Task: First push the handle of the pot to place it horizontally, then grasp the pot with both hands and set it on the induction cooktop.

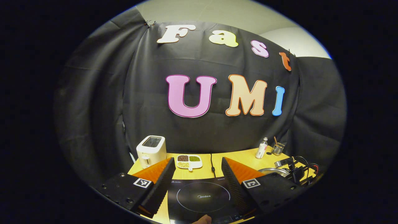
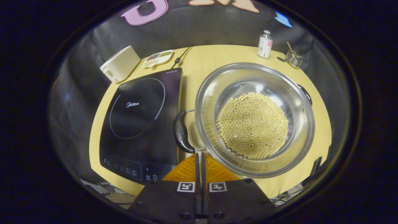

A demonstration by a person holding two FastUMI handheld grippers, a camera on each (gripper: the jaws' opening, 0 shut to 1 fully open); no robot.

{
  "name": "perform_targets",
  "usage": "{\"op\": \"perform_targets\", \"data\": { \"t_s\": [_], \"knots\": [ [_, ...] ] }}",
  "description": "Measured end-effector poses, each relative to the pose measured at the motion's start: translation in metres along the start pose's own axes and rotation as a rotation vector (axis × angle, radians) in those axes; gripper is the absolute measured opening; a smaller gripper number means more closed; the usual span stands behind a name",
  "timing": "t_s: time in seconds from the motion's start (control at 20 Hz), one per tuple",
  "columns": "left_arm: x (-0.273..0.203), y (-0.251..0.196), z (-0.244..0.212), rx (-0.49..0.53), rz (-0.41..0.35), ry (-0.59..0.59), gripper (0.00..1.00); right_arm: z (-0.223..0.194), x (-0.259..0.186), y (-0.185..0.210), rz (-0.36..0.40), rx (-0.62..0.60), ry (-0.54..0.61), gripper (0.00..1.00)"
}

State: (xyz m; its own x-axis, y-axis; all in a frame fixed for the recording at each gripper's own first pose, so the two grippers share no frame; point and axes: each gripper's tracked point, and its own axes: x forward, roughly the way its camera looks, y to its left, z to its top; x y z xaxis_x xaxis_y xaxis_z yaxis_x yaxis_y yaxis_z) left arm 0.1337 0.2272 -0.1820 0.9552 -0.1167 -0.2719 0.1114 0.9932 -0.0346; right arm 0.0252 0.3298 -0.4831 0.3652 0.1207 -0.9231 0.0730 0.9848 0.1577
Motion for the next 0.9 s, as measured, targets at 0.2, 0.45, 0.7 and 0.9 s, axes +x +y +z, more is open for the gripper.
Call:
{"op": "perform_targets", "data": {
  "t_s": [0.2, 0.45, 0.7, 0.9],
  "knots": [
    [-0.005, -0.002, 0.002, 0.01, -0.002, 0.002, 0.91, 0.011, 0.008, 0.008, -0.002, 0.014, -0.013, 0.03],
    [-0.013, -0.011, 0.003, 0.019, -0.029, 0.012, 0.9, 0.017, 0.002, 0.012, 0.021, 0.025, -0.031, 0.02],
    [-0.011, -0.037, -0.009, 0.0, -0.095, 0.051, 0.91, 0.036, -0.024, -0.011, 0.039, 0.05, -0.139, 0.02],
    [-0.004, -0.058, -0.019, -0.006, -0.127, 0.091, 0.91, 0.063, -0.051, -0.067, -0.045, 0.021, -0.266, 0.03]
  ]
}}
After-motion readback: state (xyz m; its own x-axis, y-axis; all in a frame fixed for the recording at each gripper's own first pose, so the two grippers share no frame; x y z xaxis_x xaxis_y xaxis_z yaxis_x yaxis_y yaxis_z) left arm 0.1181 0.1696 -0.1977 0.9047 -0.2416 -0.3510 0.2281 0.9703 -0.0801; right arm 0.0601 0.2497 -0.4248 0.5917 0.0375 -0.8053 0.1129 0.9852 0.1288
